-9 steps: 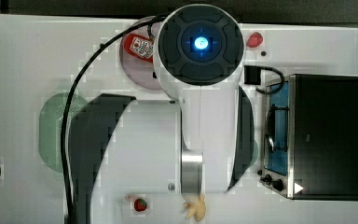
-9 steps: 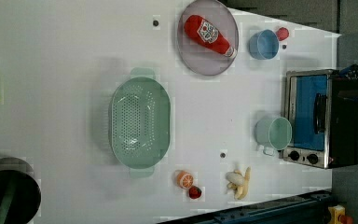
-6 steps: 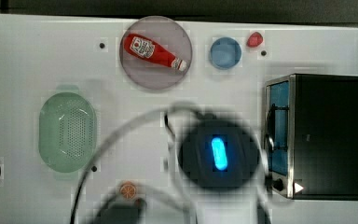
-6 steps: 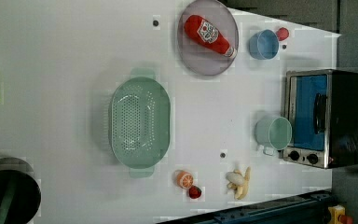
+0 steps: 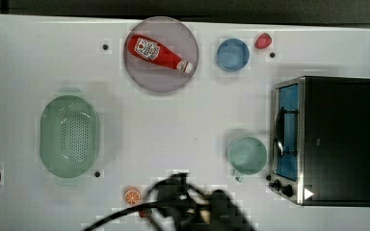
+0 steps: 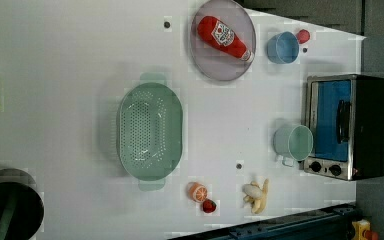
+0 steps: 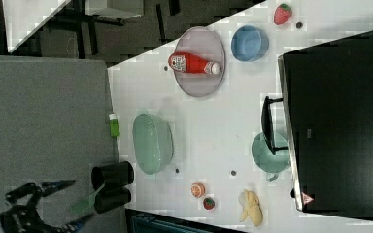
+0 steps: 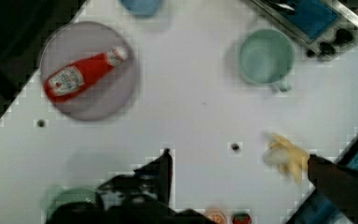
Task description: Drag strainer left to right.
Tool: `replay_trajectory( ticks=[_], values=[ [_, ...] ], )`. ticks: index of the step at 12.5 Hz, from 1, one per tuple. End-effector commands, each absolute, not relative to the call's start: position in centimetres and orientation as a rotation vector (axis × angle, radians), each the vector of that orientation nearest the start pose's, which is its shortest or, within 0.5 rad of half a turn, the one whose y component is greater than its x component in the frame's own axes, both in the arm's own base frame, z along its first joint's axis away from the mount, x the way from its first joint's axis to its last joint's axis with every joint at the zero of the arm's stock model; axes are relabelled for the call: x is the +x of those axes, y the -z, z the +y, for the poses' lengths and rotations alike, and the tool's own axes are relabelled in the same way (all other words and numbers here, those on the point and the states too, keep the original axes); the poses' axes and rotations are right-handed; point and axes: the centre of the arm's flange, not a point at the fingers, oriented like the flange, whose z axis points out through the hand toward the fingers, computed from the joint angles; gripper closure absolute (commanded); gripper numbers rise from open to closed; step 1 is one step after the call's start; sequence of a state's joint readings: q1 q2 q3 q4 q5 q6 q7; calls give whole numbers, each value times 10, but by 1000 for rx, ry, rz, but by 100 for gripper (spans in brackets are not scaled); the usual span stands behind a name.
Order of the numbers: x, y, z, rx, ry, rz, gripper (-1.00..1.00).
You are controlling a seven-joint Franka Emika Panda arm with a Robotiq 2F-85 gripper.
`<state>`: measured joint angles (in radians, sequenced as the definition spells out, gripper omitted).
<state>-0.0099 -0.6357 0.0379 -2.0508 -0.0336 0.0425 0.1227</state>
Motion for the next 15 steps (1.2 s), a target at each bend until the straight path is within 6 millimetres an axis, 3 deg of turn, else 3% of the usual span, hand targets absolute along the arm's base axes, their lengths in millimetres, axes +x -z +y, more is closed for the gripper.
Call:
replay_trajectory(
  ticks=[1, 4, 8, 11, 15],
  values=[
    [398, -607, 114, -2981, 177, 1161, -100],
    [415, -558, 195, -3041, 191, 1072, -100],
    [440, -476, 271, -2896, 135, 1300, -100],
    [459, -411, 297, -2724, 20, 1564, -100],
    [478, -325, 309, -2482, -141, 1902, -100]
  ],
)
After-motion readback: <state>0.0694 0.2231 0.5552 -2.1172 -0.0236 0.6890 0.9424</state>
